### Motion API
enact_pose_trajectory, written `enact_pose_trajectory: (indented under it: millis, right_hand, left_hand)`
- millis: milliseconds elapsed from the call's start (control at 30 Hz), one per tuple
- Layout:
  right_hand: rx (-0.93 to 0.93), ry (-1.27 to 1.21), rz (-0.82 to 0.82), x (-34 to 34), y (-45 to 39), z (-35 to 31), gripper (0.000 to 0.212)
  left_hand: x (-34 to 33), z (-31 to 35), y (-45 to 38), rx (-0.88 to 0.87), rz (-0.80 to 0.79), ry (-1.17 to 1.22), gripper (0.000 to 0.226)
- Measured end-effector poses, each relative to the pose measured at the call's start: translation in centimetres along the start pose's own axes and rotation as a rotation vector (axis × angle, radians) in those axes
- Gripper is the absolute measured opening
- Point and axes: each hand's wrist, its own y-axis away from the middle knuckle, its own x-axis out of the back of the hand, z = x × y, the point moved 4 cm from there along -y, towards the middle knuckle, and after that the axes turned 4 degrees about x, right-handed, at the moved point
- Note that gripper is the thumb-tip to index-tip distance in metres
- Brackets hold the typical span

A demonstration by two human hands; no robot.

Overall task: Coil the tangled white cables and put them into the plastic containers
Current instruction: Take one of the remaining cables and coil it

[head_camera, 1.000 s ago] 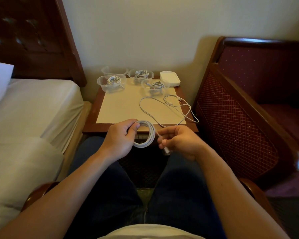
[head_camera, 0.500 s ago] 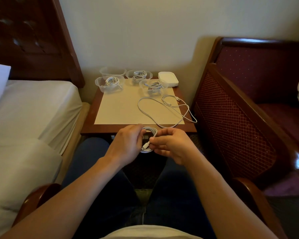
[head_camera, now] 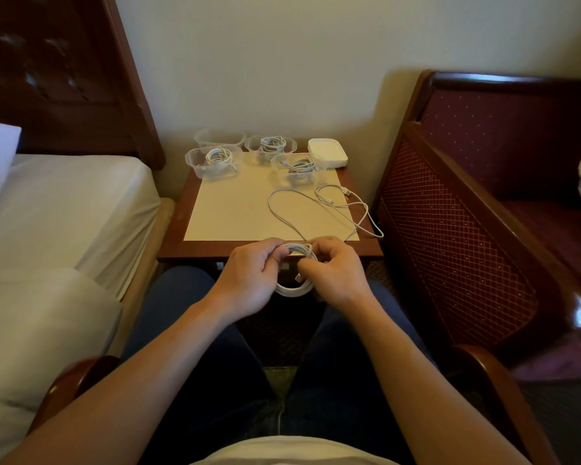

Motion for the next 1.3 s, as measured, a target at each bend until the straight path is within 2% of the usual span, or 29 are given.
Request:
enact_pose_trajectory:
  millis: [100, 233, 333, 433, 500, 633, 700, 800, 900, 933, 1033, 1167, 1300]
  right_hand:
    - [-0.045, -0.267, -0.119, -0.8, 0.0, -0.3, 0.007]
    - [-0.078, -0.287, -0.307, -1.2, 0.0, 0.2, 0.02]
    - [-0.068, -0.523, -0.464, -0.9, 0.2, 0.7, 0.015]
    - [-0.031, -0.647, -0.526, 0.0, 0.6, 0.7, 0.024]
    - [0.022, -0.539, -0.541, 0.8, 0.4, 0.6, 0.024]
    - [0.089, -0.054, -0.543, 2.3, -1.3, 0.2, 0.038]
    - [0.075, -0.009, -0.569, 2.2, -1.6, -0.6, 0.042]
    - [0.066, -0.138, -0.509, 1.9, -1.3, -1.2, 0.037]
    - [0.005, -0.228, -0.436, 1.5, -0.7, -1.7, 0.017]
    - [0.004, -0.214, -0.368, 1.4, -0.7, -1.9, 0.013]
    - [0.028, -0.141, -0.2, 1.4, -1.0, -2.1, 0.023]
    - [-0.021, -0.159, -0.216, 1.1, -0.9, -2.3, 0.015]
    - [-0.041, -0.093, -0.12, 0.4, -1.0, -1.9, 0.016]
  left_hand:
    - [0.5, 0.1, -0.4, -0.004, 0.016, 0.009, 0.033]
    - [0.4, -0.4, -0.6, 0.009, 0.053, -0.038, 0.028]
    - [0.6, -1.1, -0.8, 0.084, 0.095, -0.005, 0.025]
    - [0.9, -0.4, -1.4, 0.111, 0.09, 0.018, 0.027]
    - [1.5, 0.1, -2.1, 0.118, 0.078, 0.025, 0.028]
    - [2.4, 0.7, -3.0, 0.073, 0.02, -0.059, 0.025]
    - [2.5, 1.2, -3.2, -0.006, 0.083, -0.16, 0.021]
    - [2.6, 2.0, -3.4, -0.161, 0.226, -0.325, 0.017]
    - [2.3, 2.2, -3.2, -0.239, 0.256, -0.43, 0.014]
    - [2.2, 2.3, -3.1, -0.248, 0.261, -0.44, 0.014]
    - [1.7, 2.3, -3.3, -0.25, 0.286, -0.44, 0.014]
    - [1.8, 1.5, -3.1, -0.205, 0.319, -0.402, 0.017]
    - [1.4, 1.3, -2.8, -0.183, 0.322, -0.444, 0.019]
